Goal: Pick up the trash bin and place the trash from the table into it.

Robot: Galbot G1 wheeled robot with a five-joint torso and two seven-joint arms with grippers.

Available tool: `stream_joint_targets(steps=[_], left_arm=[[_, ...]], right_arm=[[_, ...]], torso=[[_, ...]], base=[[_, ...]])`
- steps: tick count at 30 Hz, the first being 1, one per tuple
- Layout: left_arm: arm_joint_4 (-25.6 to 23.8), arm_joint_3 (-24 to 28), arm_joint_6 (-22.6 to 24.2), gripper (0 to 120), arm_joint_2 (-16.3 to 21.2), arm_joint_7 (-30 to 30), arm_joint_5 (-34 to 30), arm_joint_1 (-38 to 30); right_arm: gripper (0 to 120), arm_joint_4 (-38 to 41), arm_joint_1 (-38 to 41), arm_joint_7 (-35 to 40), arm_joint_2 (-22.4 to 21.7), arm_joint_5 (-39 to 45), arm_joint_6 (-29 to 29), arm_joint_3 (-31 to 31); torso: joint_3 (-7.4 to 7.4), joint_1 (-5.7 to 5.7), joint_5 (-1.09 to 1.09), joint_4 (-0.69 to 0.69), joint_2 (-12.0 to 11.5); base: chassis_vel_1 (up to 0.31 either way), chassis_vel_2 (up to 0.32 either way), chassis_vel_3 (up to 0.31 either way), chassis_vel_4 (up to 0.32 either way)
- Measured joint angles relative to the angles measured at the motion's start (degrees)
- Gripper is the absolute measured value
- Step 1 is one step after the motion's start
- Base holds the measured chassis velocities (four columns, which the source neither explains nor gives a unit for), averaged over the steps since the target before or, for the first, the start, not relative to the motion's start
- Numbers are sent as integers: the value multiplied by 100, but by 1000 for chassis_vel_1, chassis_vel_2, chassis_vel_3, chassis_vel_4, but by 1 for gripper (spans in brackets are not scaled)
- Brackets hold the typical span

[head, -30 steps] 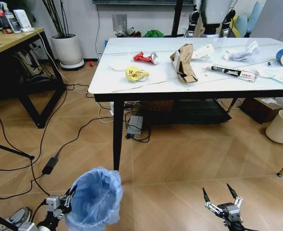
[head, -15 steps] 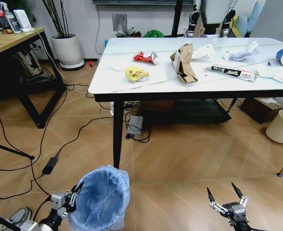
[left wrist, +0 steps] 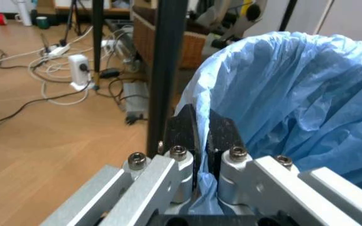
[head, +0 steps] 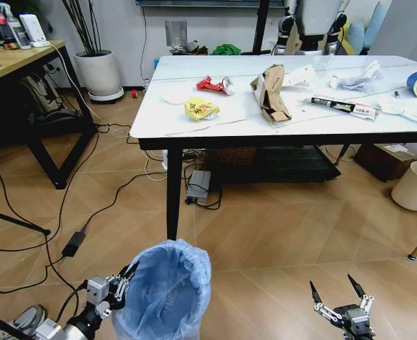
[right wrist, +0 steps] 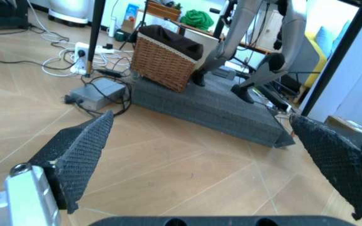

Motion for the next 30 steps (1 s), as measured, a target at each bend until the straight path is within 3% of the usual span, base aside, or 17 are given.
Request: stream_joint_targets(steps=[7,30], left_arm=[[-181,-168,22,0,248,-169,-419,109],[-17,-283,60,0,276,-174,-623,171]], right_arm=[[100,317,-74,-14,-160,229,-59,42],[100,413,-8,15,-745,622,-315,261]], torso=[[0,0,0,0,0],[2,0,0,1,1]], base=[[0,0,0,0],[0,0,0,0]])
